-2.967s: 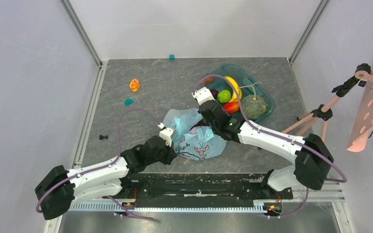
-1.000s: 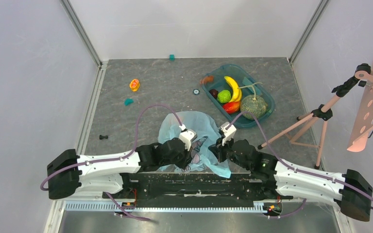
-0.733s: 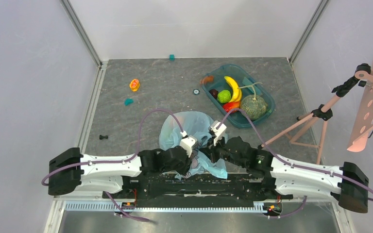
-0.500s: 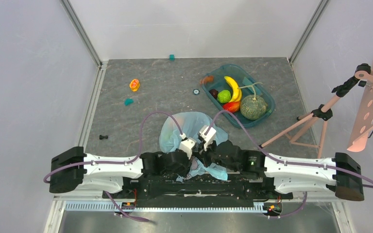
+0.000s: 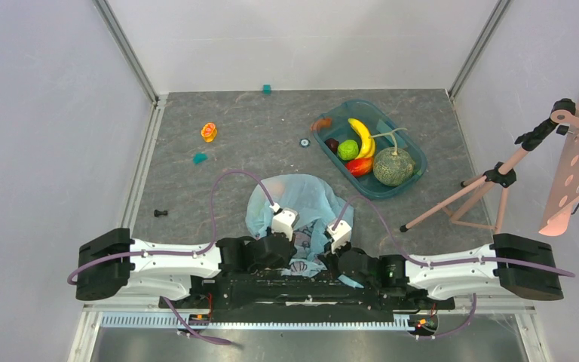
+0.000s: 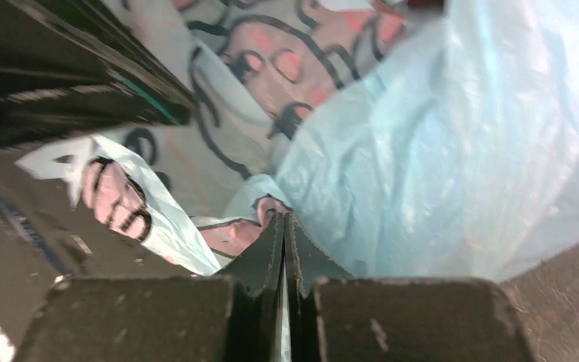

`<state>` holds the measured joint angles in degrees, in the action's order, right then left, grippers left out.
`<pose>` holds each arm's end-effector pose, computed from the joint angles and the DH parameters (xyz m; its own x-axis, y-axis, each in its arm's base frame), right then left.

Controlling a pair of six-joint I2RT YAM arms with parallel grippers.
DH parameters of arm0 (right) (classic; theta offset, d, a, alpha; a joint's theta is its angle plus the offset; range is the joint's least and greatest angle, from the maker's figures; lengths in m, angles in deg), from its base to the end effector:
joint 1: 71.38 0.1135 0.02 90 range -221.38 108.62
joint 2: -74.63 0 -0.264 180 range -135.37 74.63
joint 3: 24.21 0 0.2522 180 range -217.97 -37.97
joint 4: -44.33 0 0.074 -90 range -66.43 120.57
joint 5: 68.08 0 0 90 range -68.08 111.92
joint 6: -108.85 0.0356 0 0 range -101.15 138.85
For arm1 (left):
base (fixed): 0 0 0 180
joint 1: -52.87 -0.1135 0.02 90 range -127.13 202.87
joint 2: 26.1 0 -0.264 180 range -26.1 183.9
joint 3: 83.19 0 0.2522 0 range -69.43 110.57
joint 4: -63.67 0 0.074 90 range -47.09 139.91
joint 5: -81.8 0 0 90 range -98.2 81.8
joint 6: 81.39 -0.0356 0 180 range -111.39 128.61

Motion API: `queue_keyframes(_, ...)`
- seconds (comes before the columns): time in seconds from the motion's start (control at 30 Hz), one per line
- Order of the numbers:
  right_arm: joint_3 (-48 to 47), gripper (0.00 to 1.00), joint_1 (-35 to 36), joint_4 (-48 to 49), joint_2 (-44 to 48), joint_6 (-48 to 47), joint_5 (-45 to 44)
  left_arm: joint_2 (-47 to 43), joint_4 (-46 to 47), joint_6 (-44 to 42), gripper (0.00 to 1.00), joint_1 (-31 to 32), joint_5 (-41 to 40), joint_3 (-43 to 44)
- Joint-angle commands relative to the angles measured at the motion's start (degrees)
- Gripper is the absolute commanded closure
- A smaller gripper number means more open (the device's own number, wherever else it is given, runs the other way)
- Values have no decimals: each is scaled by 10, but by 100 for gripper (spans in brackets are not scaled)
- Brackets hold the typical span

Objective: Take the fake fruits out of the plastic bag

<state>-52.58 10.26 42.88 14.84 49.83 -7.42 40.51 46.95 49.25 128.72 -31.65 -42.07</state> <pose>0.0450 0.1860 0.1532 -0.4808 -0.1855 -0.8570 -0.6475 0.7341 0.2043 0.0680 -0.2117 0.1756 -0.6571 0.1621 -0.7362 0.5134 0.8114 -0.2795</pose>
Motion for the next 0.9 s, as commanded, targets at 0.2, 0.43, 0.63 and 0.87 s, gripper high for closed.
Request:
queue_keyframes(0.2,62,100,4,31,-19,94,-67,-4,12,-3,98,-40,-81,7)
queue_keyframes(0.43,82,100,4,32,-4,112,-49,-20,15,-39,98,-82,-78,12)
queue_keyframes(0.63,65,100,4,-3,-6,98,-57,-29,-3,-108,98,-104,-98,59)
queue_keyframes(0.87,74,100,4,-4,-9,110,-58,-17,-33,-202,98,-158,-116,133)
